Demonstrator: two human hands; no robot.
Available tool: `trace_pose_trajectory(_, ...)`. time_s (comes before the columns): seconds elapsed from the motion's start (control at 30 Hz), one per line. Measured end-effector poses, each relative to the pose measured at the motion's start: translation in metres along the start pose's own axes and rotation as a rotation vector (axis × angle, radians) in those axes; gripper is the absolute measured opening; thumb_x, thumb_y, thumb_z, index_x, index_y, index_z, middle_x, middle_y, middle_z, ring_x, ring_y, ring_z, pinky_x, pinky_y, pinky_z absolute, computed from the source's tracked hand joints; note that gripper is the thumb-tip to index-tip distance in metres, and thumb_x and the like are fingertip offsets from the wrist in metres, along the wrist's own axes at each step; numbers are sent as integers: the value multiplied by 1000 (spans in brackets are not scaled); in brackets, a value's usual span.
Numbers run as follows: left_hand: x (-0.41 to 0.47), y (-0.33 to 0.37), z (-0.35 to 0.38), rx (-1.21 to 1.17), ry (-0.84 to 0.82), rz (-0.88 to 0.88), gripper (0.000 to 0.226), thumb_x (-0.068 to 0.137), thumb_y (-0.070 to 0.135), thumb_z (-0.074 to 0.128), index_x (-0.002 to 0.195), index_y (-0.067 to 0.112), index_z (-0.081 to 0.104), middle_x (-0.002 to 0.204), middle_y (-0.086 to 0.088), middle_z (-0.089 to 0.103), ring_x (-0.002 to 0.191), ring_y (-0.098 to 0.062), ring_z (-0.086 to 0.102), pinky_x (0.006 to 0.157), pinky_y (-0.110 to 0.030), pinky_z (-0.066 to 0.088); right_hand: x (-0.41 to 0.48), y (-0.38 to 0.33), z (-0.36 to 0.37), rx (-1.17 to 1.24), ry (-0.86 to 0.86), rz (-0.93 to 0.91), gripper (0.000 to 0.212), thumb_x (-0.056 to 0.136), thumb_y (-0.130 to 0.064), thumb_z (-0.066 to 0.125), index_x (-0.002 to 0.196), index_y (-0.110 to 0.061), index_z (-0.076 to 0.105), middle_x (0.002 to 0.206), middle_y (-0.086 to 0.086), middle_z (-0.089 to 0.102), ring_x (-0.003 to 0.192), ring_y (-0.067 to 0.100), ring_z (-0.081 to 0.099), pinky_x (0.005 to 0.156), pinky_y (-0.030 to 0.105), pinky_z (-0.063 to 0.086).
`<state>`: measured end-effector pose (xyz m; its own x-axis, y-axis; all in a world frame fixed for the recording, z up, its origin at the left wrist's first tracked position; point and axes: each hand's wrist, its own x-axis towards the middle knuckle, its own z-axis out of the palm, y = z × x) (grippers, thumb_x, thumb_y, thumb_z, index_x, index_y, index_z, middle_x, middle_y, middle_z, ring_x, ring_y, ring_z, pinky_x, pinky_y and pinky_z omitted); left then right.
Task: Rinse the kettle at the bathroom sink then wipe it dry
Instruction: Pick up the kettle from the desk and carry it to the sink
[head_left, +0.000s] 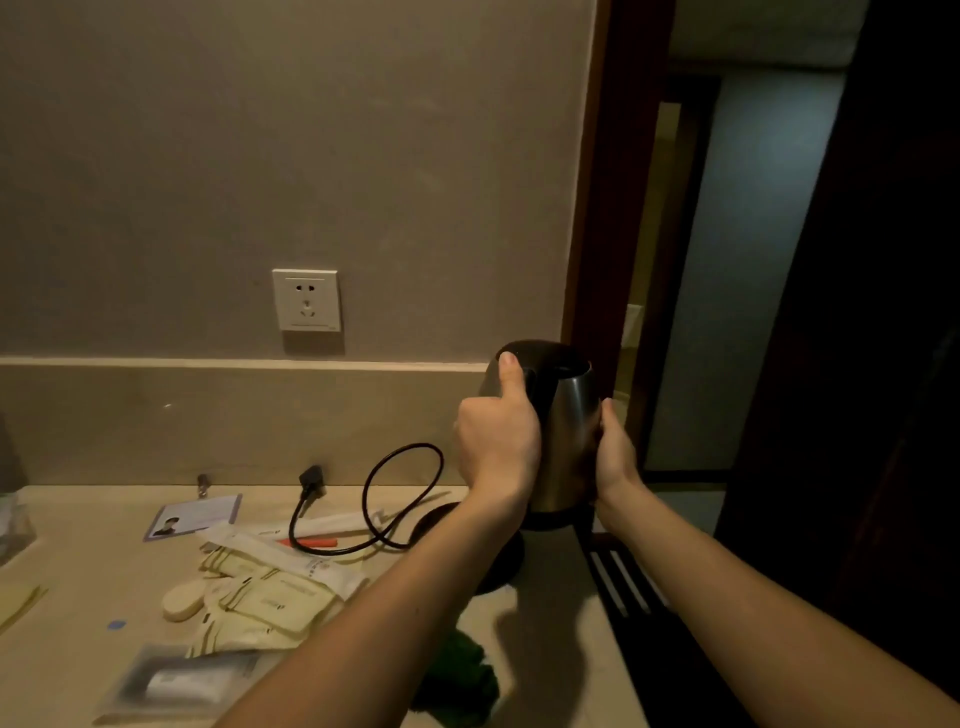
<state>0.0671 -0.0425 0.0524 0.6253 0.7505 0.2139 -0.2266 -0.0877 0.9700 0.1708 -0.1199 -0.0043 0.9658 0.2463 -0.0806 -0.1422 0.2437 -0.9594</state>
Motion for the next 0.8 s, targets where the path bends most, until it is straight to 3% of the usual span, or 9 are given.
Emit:
trace_pose_trajectory(0.1, -20, 7, 30, -30, -105, 25, 61, 92, 63, 42, 62, 14, 64, 54, 0, 62, 56, -20, 63, 55, -34, 49, -6, -16, -34, 29, 101, -33, 62, 97, -61, 32, 135, -17, 55, 125, 14, 61, 110, 29, 57, 80, 36, 48)
trace_pose_trajectory(0.23, -61, 14, 81, -88, -254, 25, 60, 91, 63, 43, 63, 15, 65, 53, 1, 59, 53, -19, 60, 56, -34, 47, -23, -42, -105, 40, 290, -66, 75, 87, -70, 38, 141, -19, 48, 130, 15, 58, 112, 32, 57, 90, 41, 49)
trace_pose_trajectory(0.3, -89, 17, 112, -99, -328, 17, 62, 91, 63, 42, 61, 13, 63, 54, -2, 58, 54, -21, 58, 57, -37, 47, -40, -56, -150, 24, 373, -119, 66, 94, -63, 36, 136, -16, 54, 125, 14, 61, 108, 29, 59, 81, 36, 49)
trace_pose_trajectory(0.43, -167, 27, 180, -116, -460, -29, 71, 79, 75, 38, 60, 12, 64, 56, -4, 63, 54, -24, 61, 59, -43, 54, -93, -83, -253, 9, 561, -197, 61, 97, -59, 36, 134, -15, 57, 123, 13, 63, 106, 26, 60, 81, 35, 48)
trace_pose_trajectory(0.53, -240, 40, 228, -152, -626, -57, 66, 86, 69, 41, 53, 14, 59, 52, -2, 58, 49, -20, 55, 53, -37, 47, -151, -104, -333, 6, 698, -248, 58, 99, -58, 33, 130, -17, 60, 112, 8, 65, 95, 20, 59, 70, 30, 46)
trace_pose_trajectory(0.67, -349, 57, 286, -234, -895, -73, 61, 88, 65, 43, 57, 15, 59, 56, -4, 56, 52, -21, 52, 55, -37, 44, -241, -126, -438, 39, 888, -302, 60, 96, -62, 34, 128, -19, 61, 114, 8, 66, 104, 25, 60, 95, 41, 47)
trace_pose_trajectory(0.8, -463, 71, 332, -271, -1089, -88, 62, 88, 65, 42, 60, 12, 58, 57, -5, 57, 51, -22, 52, 54, -37, 45, -335, -139, -532, 102, 1071, -375, 58, 96, -61, 36, 123, -18, 65, 113, 10, 68, 104, 26, 63, 101, 44, 46)
